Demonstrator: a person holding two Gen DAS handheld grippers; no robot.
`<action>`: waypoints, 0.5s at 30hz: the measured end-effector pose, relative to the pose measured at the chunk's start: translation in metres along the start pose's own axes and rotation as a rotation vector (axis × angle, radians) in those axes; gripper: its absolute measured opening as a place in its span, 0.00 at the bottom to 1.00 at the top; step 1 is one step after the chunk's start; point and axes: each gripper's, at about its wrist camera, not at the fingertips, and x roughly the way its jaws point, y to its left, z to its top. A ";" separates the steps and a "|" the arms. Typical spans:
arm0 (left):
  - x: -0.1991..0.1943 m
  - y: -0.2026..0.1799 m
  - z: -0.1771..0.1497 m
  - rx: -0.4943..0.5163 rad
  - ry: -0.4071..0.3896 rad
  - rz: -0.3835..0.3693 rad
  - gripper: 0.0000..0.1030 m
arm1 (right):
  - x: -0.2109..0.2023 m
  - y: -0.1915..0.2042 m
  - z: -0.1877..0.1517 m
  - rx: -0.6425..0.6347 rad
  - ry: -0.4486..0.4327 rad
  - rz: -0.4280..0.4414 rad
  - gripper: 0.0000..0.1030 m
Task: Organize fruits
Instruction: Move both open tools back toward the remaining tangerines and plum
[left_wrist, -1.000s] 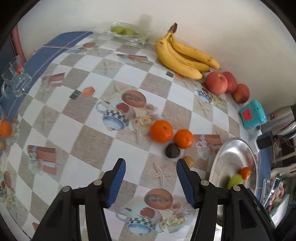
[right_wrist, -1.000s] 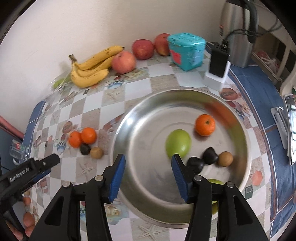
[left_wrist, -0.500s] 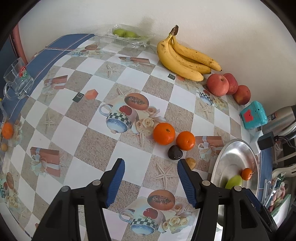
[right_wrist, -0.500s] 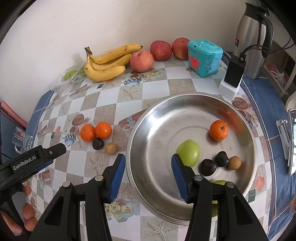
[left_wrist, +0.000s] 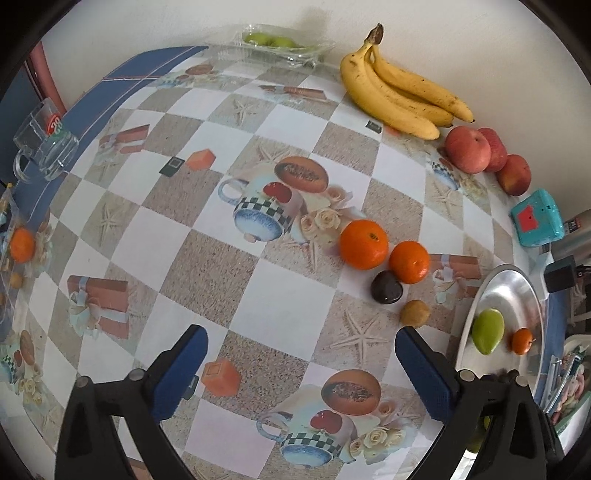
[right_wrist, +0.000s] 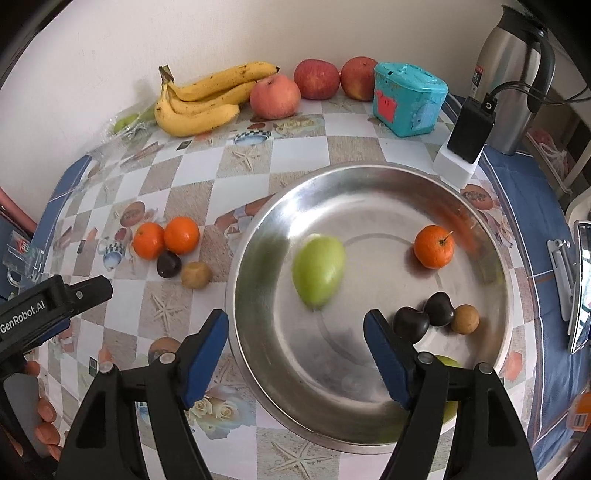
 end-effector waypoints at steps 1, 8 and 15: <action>0.000 0.000 0.000 0.000 0.001 0.002 1.00 | 0.001 0.000 0.000 -0.001 0.002 -0.002 0.74; 0.000 0.000 0.001 0.018 -0.012 0.011 1.00 | 0.003 0.001 -0.001 -0.020 -0.007 -0.032 0.96; 0.000 -0.003 0.001 0.038 -0.013 -0.006 1.00 | 0.003 0.002 -0.001 -0.029 -0.022 -0.045 0.96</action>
